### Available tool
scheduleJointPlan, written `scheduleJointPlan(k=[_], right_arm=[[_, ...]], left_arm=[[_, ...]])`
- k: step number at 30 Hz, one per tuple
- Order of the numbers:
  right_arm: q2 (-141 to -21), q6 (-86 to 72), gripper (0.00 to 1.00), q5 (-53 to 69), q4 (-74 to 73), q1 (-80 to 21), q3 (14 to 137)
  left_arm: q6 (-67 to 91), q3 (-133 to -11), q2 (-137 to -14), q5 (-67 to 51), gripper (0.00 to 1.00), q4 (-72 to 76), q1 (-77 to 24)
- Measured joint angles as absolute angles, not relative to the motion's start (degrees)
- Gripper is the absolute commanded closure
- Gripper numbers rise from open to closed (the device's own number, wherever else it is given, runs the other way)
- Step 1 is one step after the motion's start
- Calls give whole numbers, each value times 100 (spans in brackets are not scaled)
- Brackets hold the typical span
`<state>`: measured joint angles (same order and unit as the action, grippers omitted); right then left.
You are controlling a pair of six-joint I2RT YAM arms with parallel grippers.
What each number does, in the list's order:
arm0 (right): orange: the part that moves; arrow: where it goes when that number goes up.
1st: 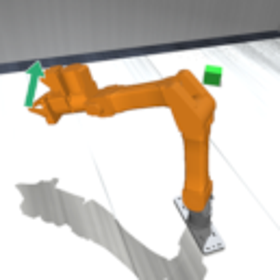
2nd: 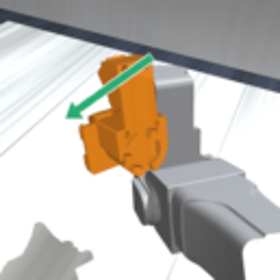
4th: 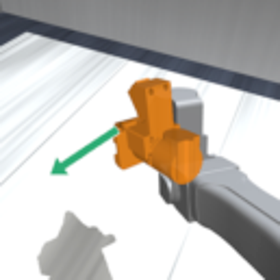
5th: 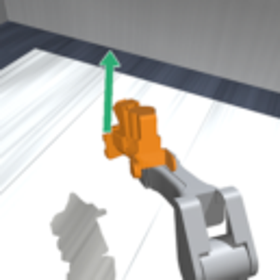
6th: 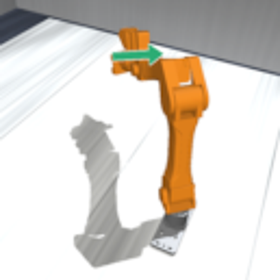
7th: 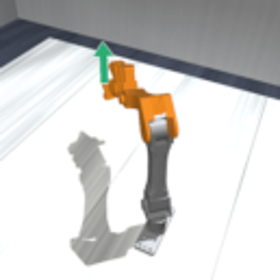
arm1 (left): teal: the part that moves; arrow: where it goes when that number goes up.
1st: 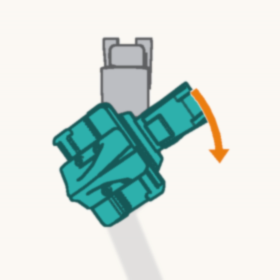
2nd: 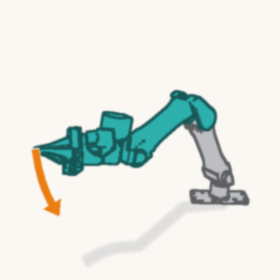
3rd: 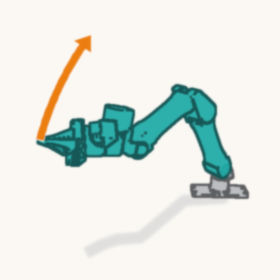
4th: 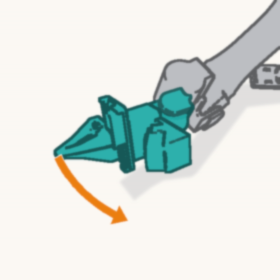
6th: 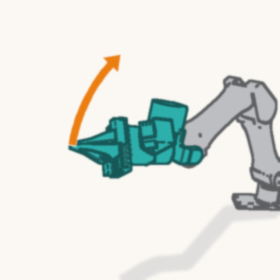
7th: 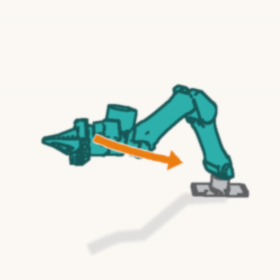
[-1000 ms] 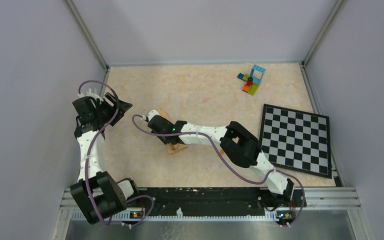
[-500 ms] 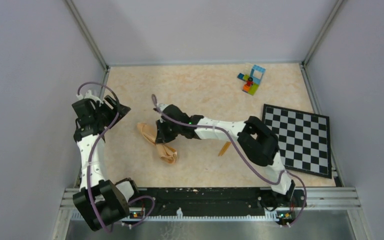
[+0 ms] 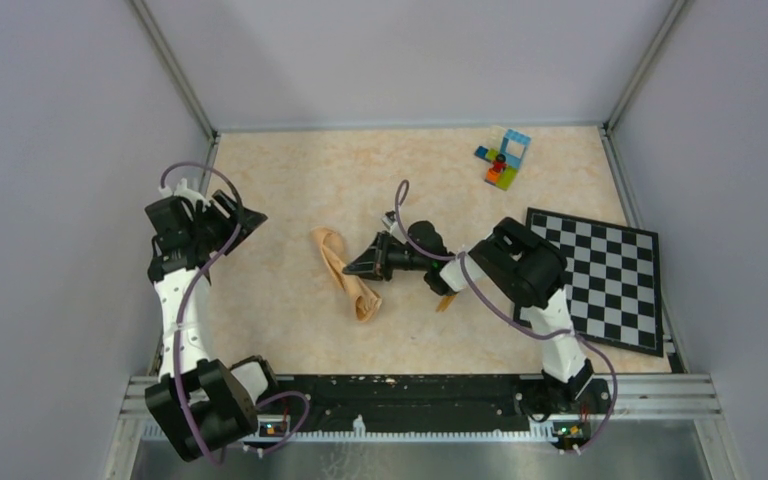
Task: Fold the napkin into a case and place the utensils inside
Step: Turn over the smaller rectangle-folded napkin at the center of the board, then move the smaller rectangle-folded napkin to the corner of the board.
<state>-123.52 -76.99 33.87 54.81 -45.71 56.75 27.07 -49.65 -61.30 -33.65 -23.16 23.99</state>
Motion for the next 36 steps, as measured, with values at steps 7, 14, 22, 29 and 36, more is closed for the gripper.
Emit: scheduleJointPlan(k=[7,14,22,29,36], right_arm=[[-12370,-8064,92,3726,6737,-3972,4923],[-12331,-7345,59,4139,6587,-2930,4281],[-9900,-3776,59,3280,1813,-2504,4648],[-9275,-2936,81,3026,775,-3601,4764],[-9568,-2906,87,3079,827,-3835,4484]], left_arm=[[2714,-4954,-6311,-3533,35,-2180,2016],[2823,-4939,-6982,-3533,36,-1776,744],[3260,-5253,-8737,-3813,51,-681,-926],[3649,-6202,-10438,-4001,57,38,-1313],[3782,-6770,-11327,-3653,58,183,-1313]])
